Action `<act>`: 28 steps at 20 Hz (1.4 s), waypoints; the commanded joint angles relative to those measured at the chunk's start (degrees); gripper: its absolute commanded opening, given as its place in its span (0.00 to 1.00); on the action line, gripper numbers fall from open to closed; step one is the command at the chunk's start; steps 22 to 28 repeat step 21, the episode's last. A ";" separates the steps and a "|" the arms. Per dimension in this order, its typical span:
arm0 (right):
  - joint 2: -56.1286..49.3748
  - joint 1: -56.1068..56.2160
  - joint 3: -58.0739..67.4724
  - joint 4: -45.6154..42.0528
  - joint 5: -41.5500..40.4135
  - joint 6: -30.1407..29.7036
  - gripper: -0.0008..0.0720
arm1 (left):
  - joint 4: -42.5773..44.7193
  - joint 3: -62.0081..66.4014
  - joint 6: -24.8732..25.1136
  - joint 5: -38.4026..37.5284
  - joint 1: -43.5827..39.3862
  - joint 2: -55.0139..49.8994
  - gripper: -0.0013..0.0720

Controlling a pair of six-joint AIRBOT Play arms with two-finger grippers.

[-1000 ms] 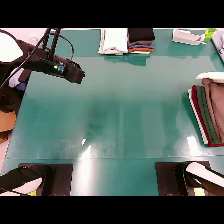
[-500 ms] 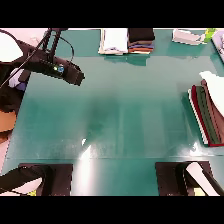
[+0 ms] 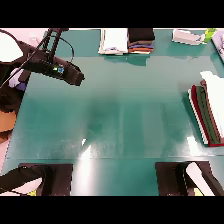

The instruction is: Fold the shirts.

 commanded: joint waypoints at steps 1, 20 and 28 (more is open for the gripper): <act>0.07 15.39 1.44 15.06 -4.96 -0.02 0.75 | 0.31 0.00 0.02 1.29 -0.02 -0.02 0.05; -13.14 60.98 -1.16 15.43 -13.00 -0.11 0.04 | 0.31 0.00 0.00 1.29 -0.02 -0.02 0.05; -13.14 60.98 -1.16 15.43 -13.27 -0.11 0.04 | 0.31 0.00 0.00 1.29 -0.02 -0.02 0.05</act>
